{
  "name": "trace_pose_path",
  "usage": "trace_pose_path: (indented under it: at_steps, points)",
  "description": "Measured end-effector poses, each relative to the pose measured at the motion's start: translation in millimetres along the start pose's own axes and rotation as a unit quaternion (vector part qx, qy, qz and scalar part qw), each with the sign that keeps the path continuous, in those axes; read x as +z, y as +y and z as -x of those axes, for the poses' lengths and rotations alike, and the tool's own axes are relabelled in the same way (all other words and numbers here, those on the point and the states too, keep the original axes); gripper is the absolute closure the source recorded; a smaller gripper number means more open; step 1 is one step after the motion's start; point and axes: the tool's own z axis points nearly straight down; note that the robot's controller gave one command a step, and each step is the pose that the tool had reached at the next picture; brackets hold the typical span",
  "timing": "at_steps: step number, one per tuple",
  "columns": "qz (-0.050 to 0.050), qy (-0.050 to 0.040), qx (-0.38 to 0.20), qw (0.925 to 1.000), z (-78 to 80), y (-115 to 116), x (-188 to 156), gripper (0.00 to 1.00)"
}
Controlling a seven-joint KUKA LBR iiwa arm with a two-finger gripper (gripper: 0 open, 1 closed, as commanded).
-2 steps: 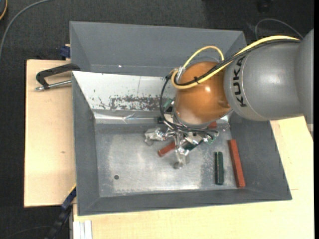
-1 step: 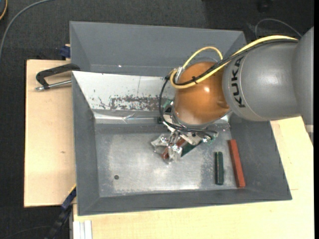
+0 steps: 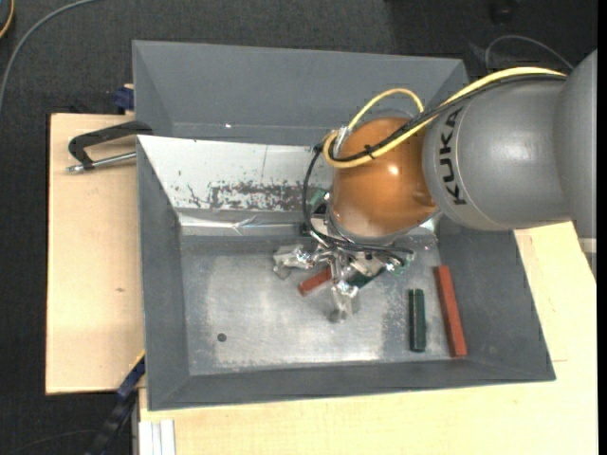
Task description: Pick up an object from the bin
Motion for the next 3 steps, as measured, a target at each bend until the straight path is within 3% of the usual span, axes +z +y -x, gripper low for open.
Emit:
trace_pose_path:
  at_steps: [1, 2, 3]
  points:
    - [-0.001, -0.0010, -0.023, 0.9997, 1.2, -52, 0, 0.00]
    - [0.000, 0.0000, -0.023, 0.9997, 0.8, -52, 0, 1.00]
    - [-0.002, -0.0006, -0.026, 0.9996, -90.0, -87, -151, 1.00]
